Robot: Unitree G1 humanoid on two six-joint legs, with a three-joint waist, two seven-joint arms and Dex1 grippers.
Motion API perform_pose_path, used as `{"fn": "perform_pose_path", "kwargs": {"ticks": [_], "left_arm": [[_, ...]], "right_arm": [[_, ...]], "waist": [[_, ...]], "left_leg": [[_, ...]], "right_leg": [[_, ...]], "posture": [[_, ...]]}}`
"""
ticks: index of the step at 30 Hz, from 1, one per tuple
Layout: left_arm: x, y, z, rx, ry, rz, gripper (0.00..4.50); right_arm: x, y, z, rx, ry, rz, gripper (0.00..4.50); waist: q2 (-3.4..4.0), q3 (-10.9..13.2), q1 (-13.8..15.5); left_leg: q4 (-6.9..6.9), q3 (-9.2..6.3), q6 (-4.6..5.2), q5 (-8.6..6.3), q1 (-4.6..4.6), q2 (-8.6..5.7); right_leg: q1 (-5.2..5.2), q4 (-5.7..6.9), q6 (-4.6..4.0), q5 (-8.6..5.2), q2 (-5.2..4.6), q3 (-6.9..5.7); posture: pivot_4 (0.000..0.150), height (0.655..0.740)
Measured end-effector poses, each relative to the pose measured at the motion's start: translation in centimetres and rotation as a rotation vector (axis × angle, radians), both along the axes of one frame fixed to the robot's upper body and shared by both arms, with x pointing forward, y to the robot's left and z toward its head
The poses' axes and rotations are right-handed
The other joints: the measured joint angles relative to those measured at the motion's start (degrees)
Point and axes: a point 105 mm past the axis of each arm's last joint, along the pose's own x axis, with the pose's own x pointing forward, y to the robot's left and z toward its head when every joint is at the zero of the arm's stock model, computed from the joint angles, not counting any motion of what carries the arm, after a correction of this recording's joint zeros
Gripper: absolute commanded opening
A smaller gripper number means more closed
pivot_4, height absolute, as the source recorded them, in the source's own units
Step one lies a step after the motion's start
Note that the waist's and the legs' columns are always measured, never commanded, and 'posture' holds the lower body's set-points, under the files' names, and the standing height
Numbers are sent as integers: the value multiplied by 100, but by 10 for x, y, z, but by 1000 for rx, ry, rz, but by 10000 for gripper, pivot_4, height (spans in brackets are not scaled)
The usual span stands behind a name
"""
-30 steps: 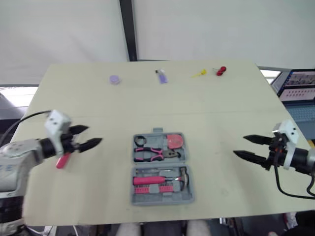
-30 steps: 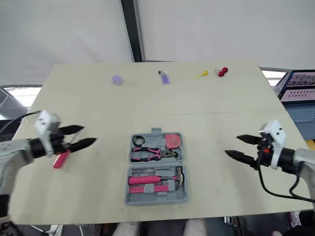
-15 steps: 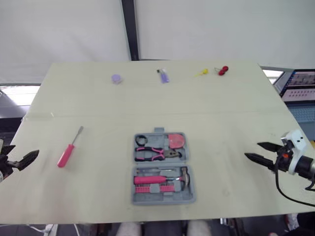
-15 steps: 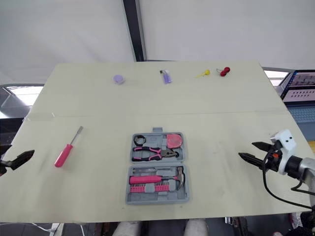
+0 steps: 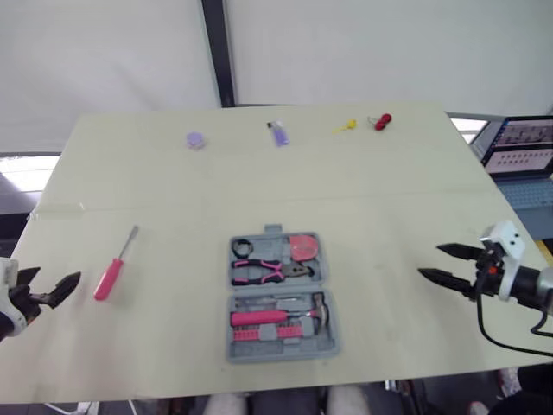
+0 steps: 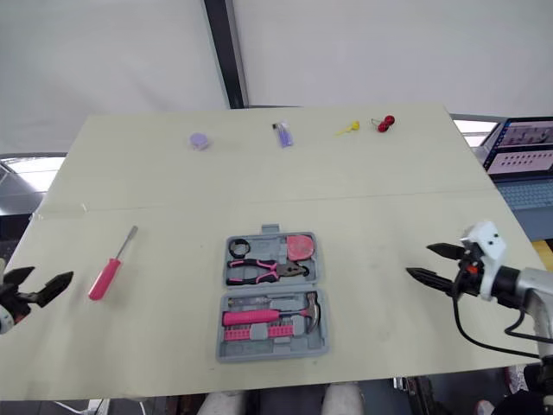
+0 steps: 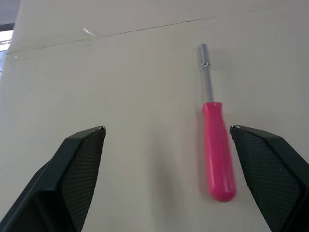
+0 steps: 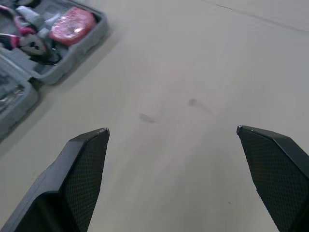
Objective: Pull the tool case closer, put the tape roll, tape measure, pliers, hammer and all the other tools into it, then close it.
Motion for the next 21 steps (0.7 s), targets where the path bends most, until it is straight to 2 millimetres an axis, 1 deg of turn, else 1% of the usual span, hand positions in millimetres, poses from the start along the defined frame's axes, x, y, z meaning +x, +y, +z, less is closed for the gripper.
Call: {"fn": "perform_pose_path", "kwargs": {"ticks": [3, 5, 7, 9, 10, 14, 18, 21], "left_arm": [[8, -19, -16, -31, 15, -25, 44181], [16, -32, -26, -39, 31, -43, 44181], [22, -38, -31, -33, 38, -45, 44181], [28, -39, -36, -29, 43, -32, 44181], [31, -41, -39, -21, 44, -31, 44181], [35, -44, -55, -9, 70, -26, 44181], [38, -45, -58, 1, 61, -32, 44181], [42, -45, -57, 5, 63, -40, 44181]], "right_arm": [[1, 40, 18, 4, -35, 144, 45000], [1, 71, 33, 15, -76, 250, 45000], [0, 91, 43, 20, -98, 322, 45000], [0, 107, 52, 22, -122, 373, 45000], [-1, 112, 54, 20, -130, 395, 45000], [-3, 124, 57, 11, -127, 438, 45000], [-5, 130, 63, 16, -131, 464, 45000], [-14, 138, 69, 4, -129, 524, 45000]], "waist": [[0, 0, -7], [-2, 0, 1], [-8, -2, 17], [-9, -2, 41], [-10, -3, 46], [-12, -3, 23], [-11, -4, 20], [-10, -4, 39]], "left_leg": [[0, 1, 0, 0, 1, 0], [1, 1, 0, 0, 0, 0], [3, -2, 0, 0, -2, 0], [8, -3, 0, 0, -4, -1], [8, -3, 0, 0, -4, -1], [8, -2, 0, 0, -4, -1], [9, -2, 0, 0, -3, -1], [13, -3, 0, 0, -3, -1]], "right_leg": [[-3, 2, 0, 0, 0, 0], [-3, 2, 0, 0, 0, 0], [-3, 2, 0, 0, 0, -1], [-3, 2, 0, 0, 0, -1], [-2, 2, 0, 0, 0, -2], [-4, 3, 0, 0, 0, -3], [-4, 7, 0, 0, -1, -3], [-3, 10, 0, 0, -1, -3]], "posture": [[1500, 7400], [1500, 7400], [1500, 7400], [1500, 7400], [1500, 7400], [1500, 7400], [1500, 7400], [1500, 7400]]}}
